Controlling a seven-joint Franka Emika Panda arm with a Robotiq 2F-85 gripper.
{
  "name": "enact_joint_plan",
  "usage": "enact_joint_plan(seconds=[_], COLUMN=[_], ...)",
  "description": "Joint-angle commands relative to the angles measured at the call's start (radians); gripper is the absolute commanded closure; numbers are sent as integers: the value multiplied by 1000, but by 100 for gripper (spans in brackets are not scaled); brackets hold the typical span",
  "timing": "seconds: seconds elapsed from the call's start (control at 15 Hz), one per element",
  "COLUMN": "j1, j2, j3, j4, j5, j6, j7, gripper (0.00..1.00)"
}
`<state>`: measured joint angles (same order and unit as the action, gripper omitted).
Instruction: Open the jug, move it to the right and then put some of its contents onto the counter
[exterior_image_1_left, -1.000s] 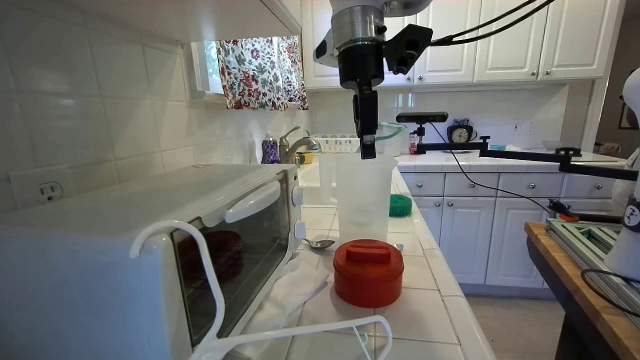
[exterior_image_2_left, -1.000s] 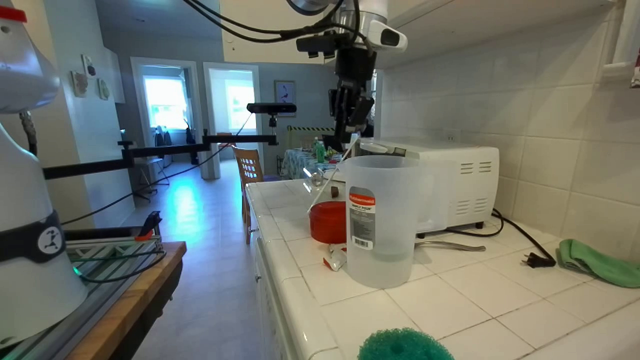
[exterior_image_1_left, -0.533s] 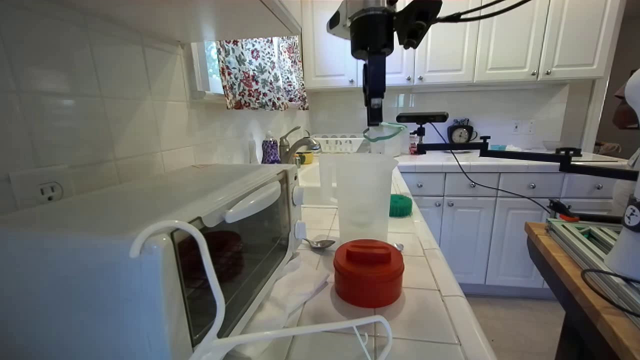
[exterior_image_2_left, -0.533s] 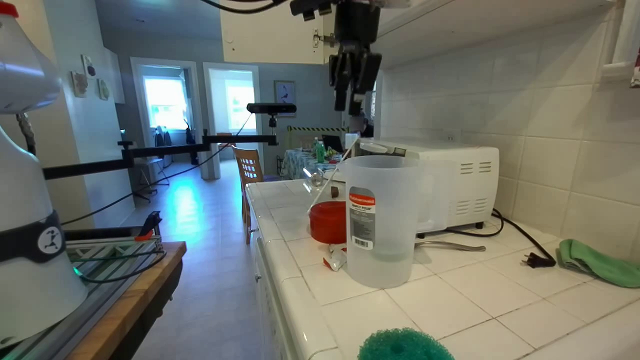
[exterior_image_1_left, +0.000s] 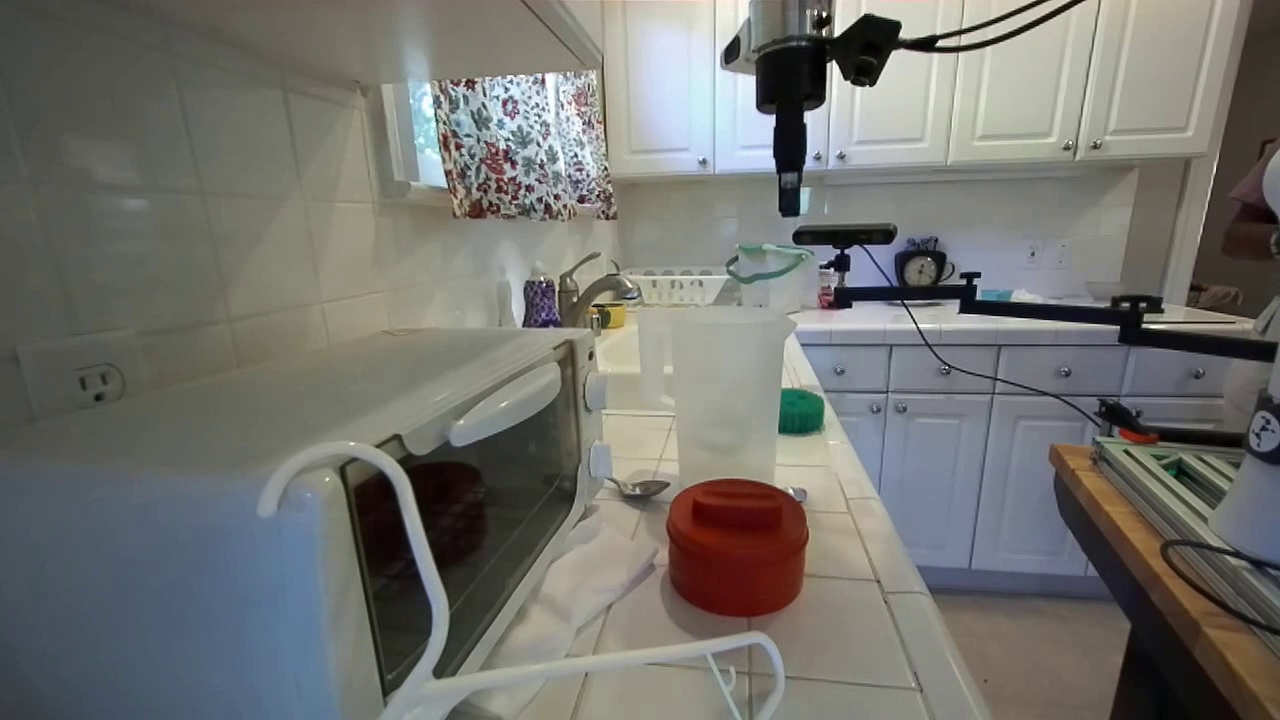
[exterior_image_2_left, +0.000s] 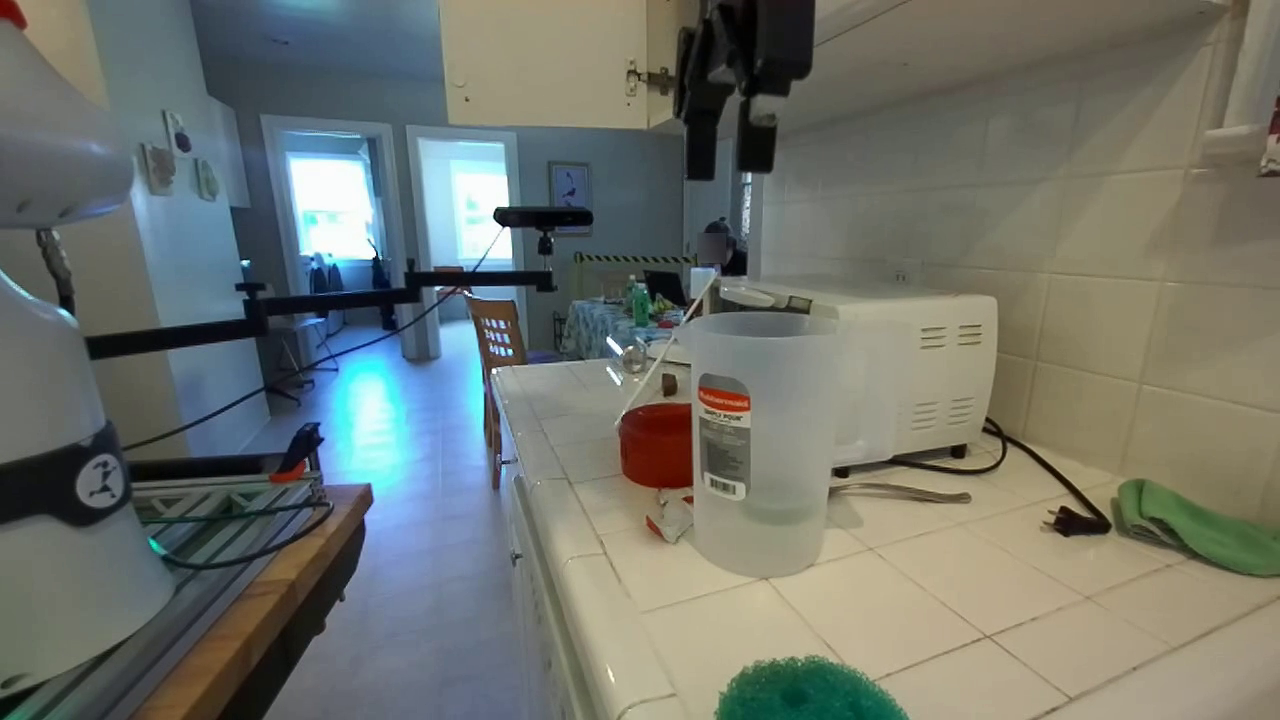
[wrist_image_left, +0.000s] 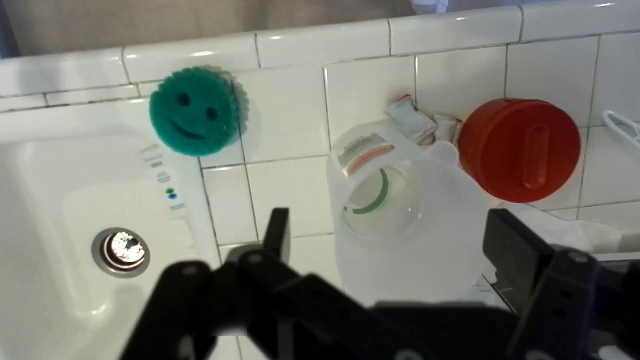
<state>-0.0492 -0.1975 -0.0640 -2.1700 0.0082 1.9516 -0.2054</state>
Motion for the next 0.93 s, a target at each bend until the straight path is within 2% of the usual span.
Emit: enact_joint_plan(seconds=[0.0,0.53,0.6,0.67,0.87], j1=[-10,-34,-39,-42,-46], j2=[50,201,210,212,220], j3=[-18,-41,-42,-41,-40], j4=[-21,-19,-15,-17,-16], j5=[-8,43,54,66,88], j6=[49,197,210,223,249], j7=[-6,-15,-15,-14,-18], gripper=[0,0,7,26,50])
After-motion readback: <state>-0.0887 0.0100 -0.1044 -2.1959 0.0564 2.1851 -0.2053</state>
